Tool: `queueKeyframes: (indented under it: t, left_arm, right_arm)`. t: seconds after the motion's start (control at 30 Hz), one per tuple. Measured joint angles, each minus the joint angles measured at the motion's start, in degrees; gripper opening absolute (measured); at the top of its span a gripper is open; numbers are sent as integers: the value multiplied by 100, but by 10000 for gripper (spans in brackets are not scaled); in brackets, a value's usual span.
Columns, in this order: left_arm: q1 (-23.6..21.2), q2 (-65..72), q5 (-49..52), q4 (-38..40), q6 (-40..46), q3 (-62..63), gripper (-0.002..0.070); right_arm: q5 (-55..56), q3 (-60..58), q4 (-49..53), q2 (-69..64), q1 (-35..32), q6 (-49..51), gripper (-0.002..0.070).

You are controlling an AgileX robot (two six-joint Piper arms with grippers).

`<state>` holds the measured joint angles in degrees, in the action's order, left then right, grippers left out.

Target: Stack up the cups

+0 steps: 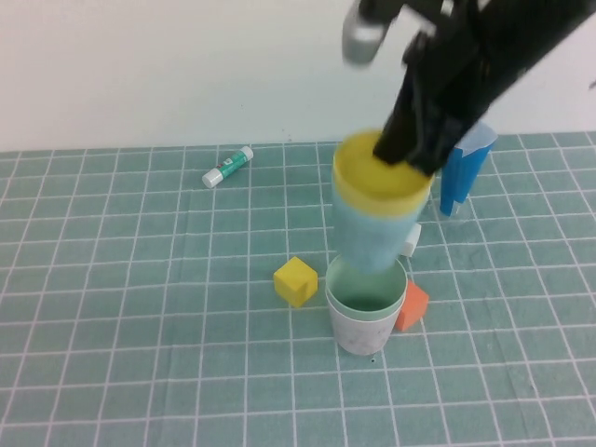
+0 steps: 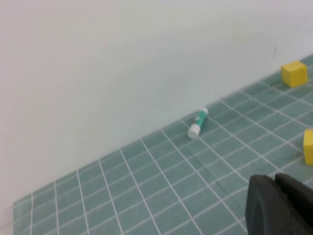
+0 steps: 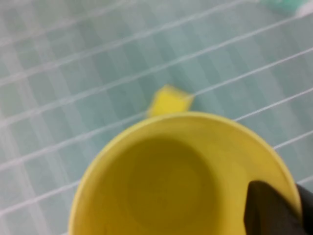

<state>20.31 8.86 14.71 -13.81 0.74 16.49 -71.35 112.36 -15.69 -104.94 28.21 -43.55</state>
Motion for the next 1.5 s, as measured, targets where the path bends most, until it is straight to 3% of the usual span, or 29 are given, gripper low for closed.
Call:
queueKeyframes:
  t: [0.3, 0.77, 0.83, 1.03, 1.2, 1.33, 1.5]
  left_arm:
    - [0, -400, -500, -240, 0, -514, 0]
    - [0, -401, -575, -328, 0, -523, -1]
    - [0, -401, -575, -328, 0, -523, -1]
    - [0, -401, -575, -328, 0, -523, -1]
    - [0, -401, -575, -187, -74, -523, -1]
    - [0, -401, -585, 56, -501, -562, -1]
    - [0, -401, -575, 401, -1033, -562, -1]
  right_arm:
    - [364, -1239, 9, 60, 106, -37, 31]
    - [874, -1336, 13, -279, 106, -59, 40]
    - [847, -1323, 13, -279, 106, -59, 65]
    - [377, -783, 13, -279, 106, -59, 232]
    - [71, 145, 0, -264, 106, 117, 265]
    - [32, 594, 17, -5, 106, 180, 223]
    - [2, 666, 795, 733, 106, 305, 52]
